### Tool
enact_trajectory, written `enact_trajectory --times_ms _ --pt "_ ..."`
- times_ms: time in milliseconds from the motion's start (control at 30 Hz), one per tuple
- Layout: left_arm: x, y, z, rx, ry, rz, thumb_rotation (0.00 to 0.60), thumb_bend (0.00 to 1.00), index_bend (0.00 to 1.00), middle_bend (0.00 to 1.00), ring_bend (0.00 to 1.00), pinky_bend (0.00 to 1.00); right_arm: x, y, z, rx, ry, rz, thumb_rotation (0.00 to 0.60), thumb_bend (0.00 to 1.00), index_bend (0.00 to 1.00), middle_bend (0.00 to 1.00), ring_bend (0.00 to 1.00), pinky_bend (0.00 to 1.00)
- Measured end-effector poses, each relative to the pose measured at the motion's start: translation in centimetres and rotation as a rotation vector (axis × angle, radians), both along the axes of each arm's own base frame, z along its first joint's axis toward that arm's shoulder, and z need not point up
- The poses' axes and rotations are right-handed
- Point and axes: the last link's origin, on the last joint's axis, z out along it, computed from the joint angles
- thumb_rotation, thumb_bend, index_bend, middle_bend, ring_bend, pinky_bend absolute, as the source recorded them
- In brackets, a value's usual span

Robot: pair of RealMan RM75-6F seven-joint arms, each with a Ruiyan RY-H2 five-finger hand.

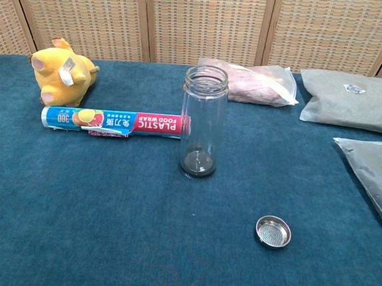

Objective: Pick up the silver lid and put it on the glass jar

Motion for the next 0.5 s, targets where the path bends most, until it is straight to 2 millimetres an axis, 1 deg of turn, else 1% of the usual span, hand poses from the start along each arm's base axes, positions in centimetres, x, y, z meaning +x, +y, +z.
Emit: enact_trajectory --times_ms 133,233,333,367,433,500 --pt "0.0 0.0 0.0 0.000 0.002 0.004 0.600 0.06 0.00 0.00 0.00 0.00 0.0 0.0 -0.1 0.008 -0.003 0.002 0.600 0.00 0.00 0.00 0.00 0.00" --pt "-0.1 0.0 -0.1 -0.002 0.000 0.008 0.600 0.06 0.00 0.00 0.00 0.00 0.0 -0.1 -0.3 0.019 0.003 0.008 0.600 0.00 0.03 0.00 0.00 0.00" --pt "-0.1 0.2 0.0 0.000 0.003 0.009 0.600 0.06 0.00 0.00 0.00 0.00 0.0 -0.3 -0.6 0.047 0.034 0.020 0.600 0.00 0.11 0.00 0.00 0.00" --pt "0.0 0.3 -0.1 -0.001 0.004 0.008 0.600 0.06 0.00 0.00 0.00 0.00 0.1 -0.5 -0.7 0.063 0.041 0.025 0.600 0.00 0.16 0.00 0.00 0.00" --pt "0.1 0.4 -0.1 -0.003 0.003 0.008 0.600 0.06 0.00 0.00 0.00 0.00 0.3 -1.1 -1.2 0.108 0.034 0.039 0.600 0.04 0.26 0.00 0.00 0.00" --pt "0.0 0.4 -0.2 -0.007 0.005 0.010 0.600 0.06 0.00 0.00 0.00 0.00 0.7 -1.7 -1.8 0.164 -0.012 0.057 0.600 0.14 0.38 0.00 0.00 0.00"
